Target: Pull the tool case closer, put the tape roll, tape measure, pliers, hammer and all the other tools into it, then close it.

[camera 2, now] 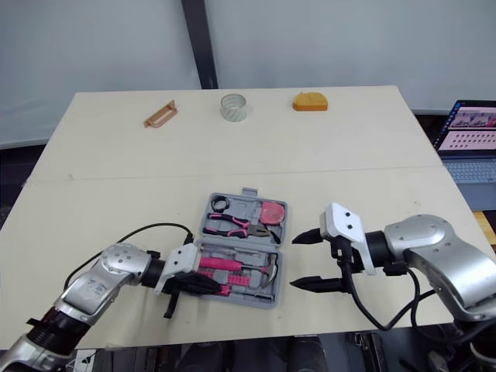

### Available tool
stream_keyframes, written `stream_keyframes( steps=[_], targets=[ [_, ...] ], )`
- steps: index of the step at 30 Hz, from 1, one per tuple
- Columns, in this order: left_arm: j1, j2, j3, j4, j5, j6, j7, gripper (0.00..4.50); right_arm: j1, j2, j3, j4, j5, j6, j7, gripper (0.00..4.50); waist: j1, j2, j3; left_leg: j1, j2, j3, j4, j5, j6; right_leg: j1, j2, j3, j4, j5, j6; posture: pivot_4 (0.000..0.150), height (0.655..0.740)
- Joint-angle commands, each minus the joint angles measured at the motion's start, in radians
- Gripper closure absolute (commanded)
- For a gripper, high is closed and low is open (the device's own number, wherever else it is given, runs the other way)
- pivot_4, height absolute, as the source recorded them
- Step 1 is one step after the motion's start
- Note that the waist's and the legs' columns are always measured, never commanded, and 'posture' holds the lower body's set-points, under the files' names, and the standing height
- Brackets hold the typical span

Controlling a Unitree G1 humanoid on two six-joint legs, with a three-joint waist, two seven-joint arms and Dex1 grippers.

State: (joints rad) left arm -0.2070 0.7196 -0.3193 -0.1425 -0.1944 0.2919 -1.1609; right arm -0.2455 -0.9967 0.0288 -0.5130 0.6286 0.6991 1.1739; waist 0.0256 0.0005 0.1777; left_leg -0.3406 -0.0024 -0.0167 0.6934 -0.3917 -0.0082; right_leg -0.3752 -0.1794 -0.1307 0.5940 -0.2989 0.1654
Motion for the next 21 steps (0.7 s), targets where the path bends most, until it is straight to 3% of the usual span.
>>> stream_keyframes(
  steps=[1, 21],
  targets=[
    [0.016, 0.014, -0.027, 0.019, 0.041, -0.032, -0.012, 4.46, 0.006, -0.016, -0.041, -0.026, 0.019, -0.012, 0.012, 0.0, 0.0, 0.0, 0.0, 0.0, 0.0, 0.0, 0.0, 0.0, 0.0, 0.0, 0.0, 0.0, 0.0, 0.0, 0.0, 0.15, 0.74],
    [0.02, -0.005, -0.043, 0.062, 0.066, -0.005, 0.009, 4.46, 0.013, -0.015, -0.043, -0.019, 0.015, -0.02, 0.013, 0.0, -0.001, 0.0, 0.0, 0.001, 0.0, 0.0, 0.0, 0.0, 0.0, 0.001, 0.0, 0.0, 0.0, 0.0, 0.0, 0.15, 0.74]
  ],
)
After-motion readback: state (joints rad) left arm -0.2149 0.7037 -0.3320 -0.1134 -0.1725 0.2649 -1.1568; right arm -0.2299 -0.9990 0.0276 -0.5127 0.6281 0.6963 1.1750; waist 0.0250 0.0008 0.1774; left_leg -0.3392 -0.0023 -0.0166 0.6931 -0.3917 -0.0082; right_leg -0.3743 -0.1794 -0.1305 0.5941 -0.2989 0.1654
